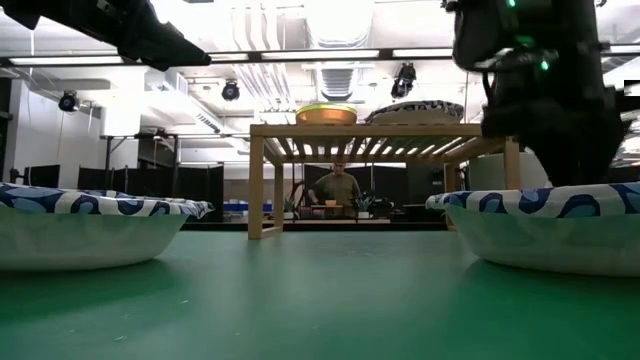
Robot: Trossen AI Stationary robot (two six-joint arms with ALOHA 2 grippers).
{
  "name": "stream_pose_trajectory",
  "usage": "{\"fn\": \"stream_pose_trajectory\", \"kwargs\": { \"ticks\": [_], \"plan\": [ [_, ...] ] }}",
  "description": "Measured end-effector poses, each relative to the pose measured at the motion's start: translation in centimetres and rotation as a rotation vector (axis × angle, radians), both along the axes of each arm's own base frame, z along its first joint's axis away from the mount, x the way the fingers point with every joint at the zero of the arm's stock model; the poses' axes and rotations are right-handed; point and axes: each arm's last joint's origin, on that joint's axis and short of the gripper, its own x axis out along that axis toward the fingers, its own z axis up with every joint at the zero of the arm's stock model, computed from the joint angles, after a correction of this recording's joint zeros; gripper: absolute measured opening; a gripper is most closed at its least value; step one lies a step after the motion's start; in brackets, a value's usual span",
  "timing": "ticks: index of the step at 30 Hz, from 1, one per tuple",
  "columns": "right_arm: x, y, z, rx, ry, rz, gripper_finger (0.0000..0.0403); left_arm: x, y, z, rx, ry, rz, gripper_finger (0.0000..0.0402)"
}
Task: Place and stack bowls onto a shelf
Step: Stack the small orange bowl on the small green bowl on the shelf
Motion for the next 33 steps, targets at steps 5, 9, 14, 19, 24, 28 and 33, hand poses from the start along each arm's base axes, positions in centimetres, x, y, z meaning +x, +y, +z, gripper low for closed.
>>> {"fn": "stream_pose_trajectory", "kwargs": {
  "ticks": [5,9,14,19,24,28,33],
  "plan": [
    [-0.3,0.0,-2.3,0.013,-0.047,0.014,0.0167,0.0,0.0,0.0,0.0,0.0,0.0,0.0102],
    [-0.7,-0.1,-3.1,0.012,-0.043,0.015,0.0113,0.0,0.0,0.0,0.003,-0.001,-0.001,0.0102],
    [-0.4,0.0,-2.6,0.031,-0.054,0.066,0.002,0.0,0.0,0.0,0.003,-0.001,-0.001,0.0102],
    [0.5,0.2,-0.2,0.068,-0.046,0.154,0.001,0.0,0.0,0.0,0.003,-0.001,-0.001,0.0102],
    [1.7,0.5,4.5,0.085,-0.061,0.261,0.0009,0.0,0.0,0.1,0.002,-0.009,-0.001,0.0102],
    [3.5,1.1,8.6,0.14,-0.224,0.407,0.0009,0.1,0.0,0.2,0.005,-0.023,-0.002,0.0102],
    [6.7,2.1,13.8,0.124,-0.624,0.691,0.0009,0.2,0.0,0.5,0.007,-0.057,-0.004,0.0102]
  ]
}}
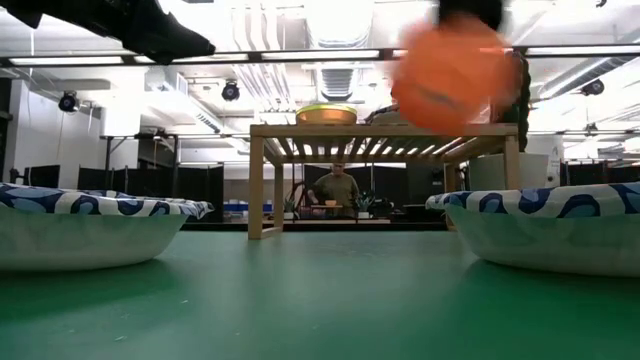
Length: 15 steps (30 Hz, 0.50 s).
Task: Place and stack bowls onto a shelf
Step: Stack the small orange bowl on the small green bowl on the shelf
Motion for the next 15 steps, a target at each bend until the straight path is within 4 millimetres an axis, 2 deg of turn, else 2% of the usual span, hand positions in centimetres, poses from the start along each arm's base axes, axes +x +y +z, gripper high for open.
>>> {"fn": "stream_pose_trajectory", "kwargs": {
  "ticks": [4,6,8,10,13,15],
  "plan": [
    [2.1,0.4,4.4,-0.108,-0.4,0.222,0.0009,0.0,0.0,0.0,0.007,0.0,-0.002,0.0102],
    [2.7,0.3,6.4,-0.247,-0.571,0.308,0.0009,0.0,0.0,0.0,0.007,-0.001,-0.002,0.0102],
    [3.1,-0.1,8.0,-0.443,-0.682,0.317,0.0009,0.0,0.0,0.0,0.007,-0.001,-0.002,0.0102],
    [3.2,-0.7,9.0,-0.674,-0.696,0.263,0.0009,0.0,0.0,0.0,0.008,-0.001,-0.003,0.0102],
    [3.2,-2.4,9.4,-0.994,-0.573,0.163,0.0008,0.0,0.1,0.1,0.0,-0.008,0.046,0.0102],
    [3.2,-4.1,9.4,-1.109,-0.482,0.087,0.0008,-0.2,0.4,0.2,-0.001,-0.02,0.14,0.0102]
  ]
}}
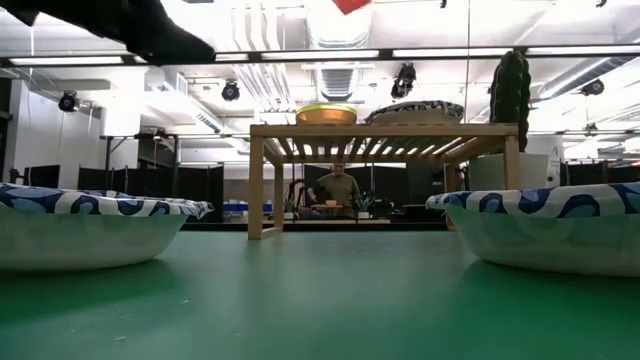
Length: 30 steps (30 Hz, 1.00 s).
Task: Place and stack bowls onto a shelf
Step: Stack the small orange bowl on the small green bowl on the shelf
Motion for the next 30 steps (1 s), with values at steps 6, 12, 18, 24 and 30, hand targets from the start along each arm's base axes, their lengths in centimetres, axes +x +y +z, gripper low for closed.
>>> {"fn": "stream_pose_trajectory", "kwargs": {
  "ticks": [6,12,18,24,30],
  "plan": [
    [0.6,-5.7,-0.4,0.071,0.014,0.004,0.0008,-1.1,0.7,0.4,0.033,-0.022,0.218,0.0102],
    [0.7,-9.8,-1.6,0.172,0.063,0.02,0.0008,-1.9,0.8,0.9,0.021,-0.058,0.223,0.0102],
    [1.6,-11.7,-3.2,0.18,0.121,-0.024,0.0008,-2.1,0.8,0.8,0.008,-0.051,0.227,0.0102],
    [3.4,-12.4,-5.5,0.158,0.203,-0.029,0.0009,-2.1,0.8,0.5,0.0,-0.028,0.23,0.0102],
    [4.6,-13.1,-7.3,0.167,0.251,-0.04,0.0023,-2.1,0.8,0.1,-0.019,-0.003,0.237,0.0102]
  ]
}}
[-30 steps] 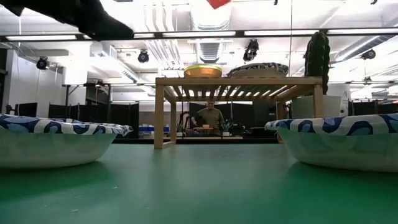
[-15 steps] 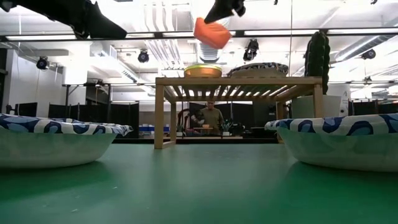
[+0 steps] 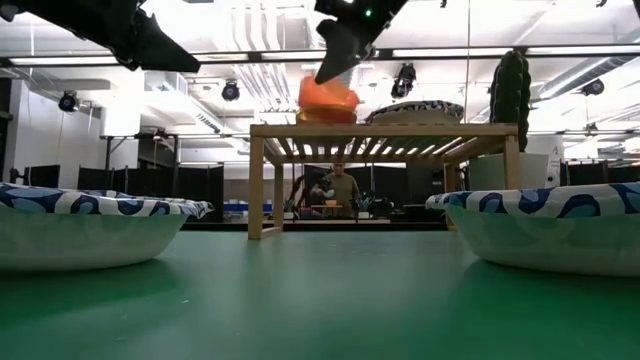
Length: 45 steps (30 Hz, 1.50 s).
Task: Place and stack bowls onto a shelf
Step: Stack the small orange bowl on the small green bowl on the shelf, then stack the big white bowl on the big white bowl on the shelf
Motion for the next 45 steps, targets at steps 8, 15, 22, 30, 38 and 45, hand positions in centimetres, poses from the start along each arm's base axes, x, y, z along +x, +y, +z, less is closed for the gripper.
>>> {"fn": "stream_pose_trajectory", "kwargs": {
  "ticks": [8,15,22,30,38,45],
  "plan": [
    [0.5,-0.8,-1.0,-0.001,0.028,-0.014,0.0082,0.0,0.0,-0.1,-0.011,0.004,0.003,0.0102],
    [-1.0,0.0,1.2,0.021,-0.003,-0.044,0.0128,0.2,0.0,-0.3,-0.034,-0.001,0.011,0.0102],
    [-4.7,3.5,3.1,0.125,0.039,-0.002,0.0135,0.9,-0.1,-1.0,-0.08,0.017,0.028,0.0102],
    [-8.3,8.8,1.2,0.196,0.053,0.115,0.0107,1.7,-0.5,-0.9,-0.279,-0.009,-0.034,0.0102],
    [-10.2,11.4,-2.8,0.228,0.045,0.181,0.0095,3.2,-1.2,1.0,-0.469,-0.057,-0.144,0.0102],
    [-10.8,12.1,-5.8,0.402,0.135,0.269,0.0141,5.5,-1.5,0.9,-0.528,-0.03,-0.11,0.0102]
  ]
}}
